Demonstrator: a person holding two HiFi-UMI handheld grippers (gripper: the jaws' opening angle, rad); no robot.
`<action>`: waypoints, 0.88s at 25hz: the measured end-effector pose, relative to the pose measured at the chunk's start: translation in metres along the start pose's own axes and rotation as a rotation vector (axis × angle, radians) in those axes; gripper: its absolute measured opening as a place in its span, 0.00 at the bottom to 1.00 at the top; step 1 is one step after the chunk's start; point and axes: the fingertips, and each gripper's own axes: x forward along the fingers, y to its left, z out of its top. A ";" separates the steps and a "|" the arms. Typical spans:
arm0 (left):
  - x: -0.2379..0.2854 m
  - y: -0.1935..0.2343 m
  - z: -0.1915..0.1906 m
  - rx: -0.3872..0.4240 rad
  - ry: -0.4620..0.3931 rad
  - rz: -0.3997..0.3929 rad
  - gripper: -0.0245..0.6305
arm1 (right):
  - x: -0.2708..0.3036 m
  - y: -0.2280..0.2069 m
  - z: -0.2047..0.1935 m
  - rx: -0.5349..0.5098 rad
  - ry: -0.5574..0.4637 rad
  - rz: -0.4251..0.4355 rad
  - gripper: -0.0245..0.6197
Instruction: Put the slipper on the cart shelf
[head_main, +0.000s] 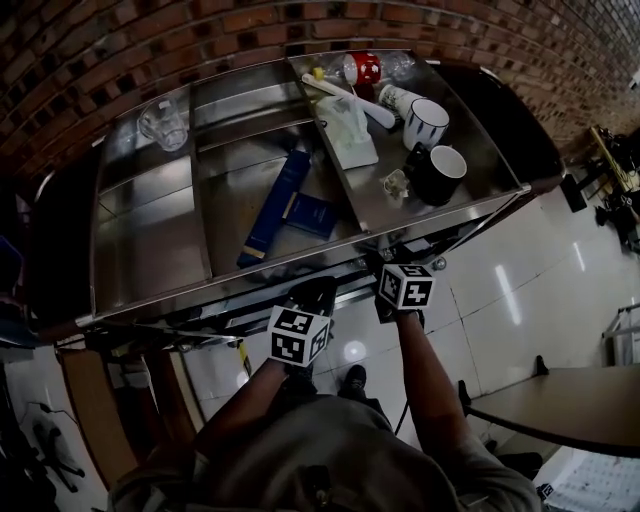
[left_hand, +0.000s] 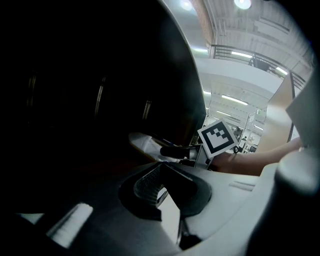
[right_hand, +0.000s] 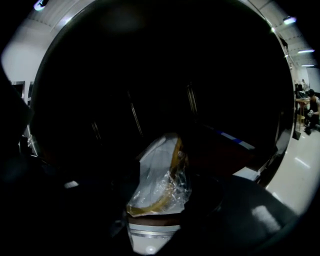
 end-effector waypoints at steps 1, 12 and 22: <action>0.002 0.000 0.001 -0.004 -0.001 0.010 0.05 | 0.001 0.000 0.000 -0.005 0.004 0.011 0.40; 0.017 -0.021 0.013 0.012 -0.019 0.024 0.05 | -0.027 -0.020 0.011 -0.083 -0.004 0.014 0.68; 0.021 -0.065 0.035 0.066 -0.054 -0.034 0.05 | -0.125 -0.008 0.053 -0.095 -0.171 0.091 0.24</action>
